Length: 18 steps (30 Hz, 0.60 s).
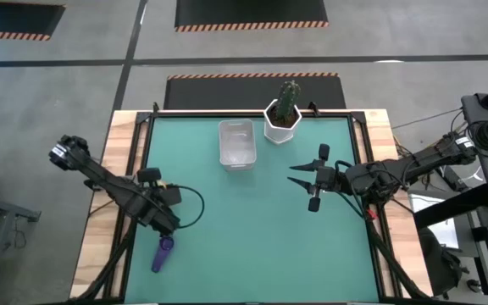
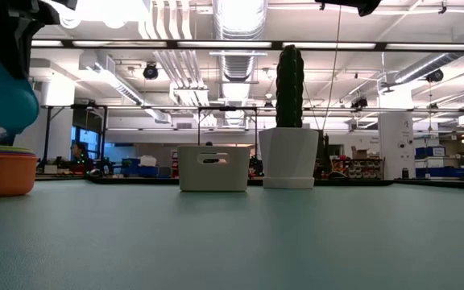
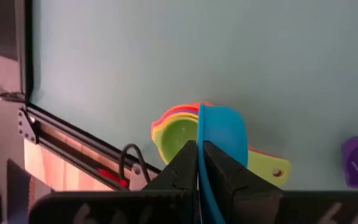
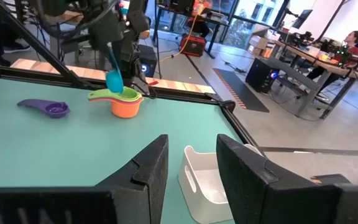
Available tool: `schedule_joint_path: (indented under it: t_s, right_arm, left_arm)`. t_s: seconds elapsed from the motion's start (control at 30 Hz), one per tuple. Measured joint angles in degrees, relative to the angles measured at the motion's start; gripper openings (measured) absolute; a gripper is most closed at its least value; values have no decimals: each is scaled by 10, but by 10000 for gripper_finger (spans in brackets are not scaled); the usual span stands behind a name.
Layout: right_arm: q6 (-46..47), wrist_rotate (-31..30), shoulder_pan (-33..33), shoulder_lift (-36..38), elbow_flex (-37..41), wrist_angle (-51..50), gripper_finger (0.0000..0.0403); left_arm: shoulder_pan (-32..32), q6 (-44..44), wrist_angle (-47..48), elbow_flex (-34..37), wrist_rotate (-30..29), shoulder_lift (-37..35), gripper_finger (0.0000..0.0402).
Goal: Nest measuring cups in basket
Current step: Stack the blue measuring cup on top of the green measuring cup
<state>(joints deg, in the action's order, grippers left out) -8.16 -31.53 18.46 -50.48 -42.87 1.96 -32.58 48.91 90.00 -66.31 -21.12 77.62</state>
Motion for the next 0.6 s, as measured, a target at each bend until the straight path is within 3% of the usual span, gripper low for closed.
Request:
schedule_joint_path:
  t_s: [0.33,0.6]
  right_arm:
    - [-3,0,0,0,0,0,123]
    - [-4,0,0,0,0,0,123]
  left_arm:
    - [0,7,0,84,-7,-82,0]
    - [0,16,0,107,-20,-69,0]
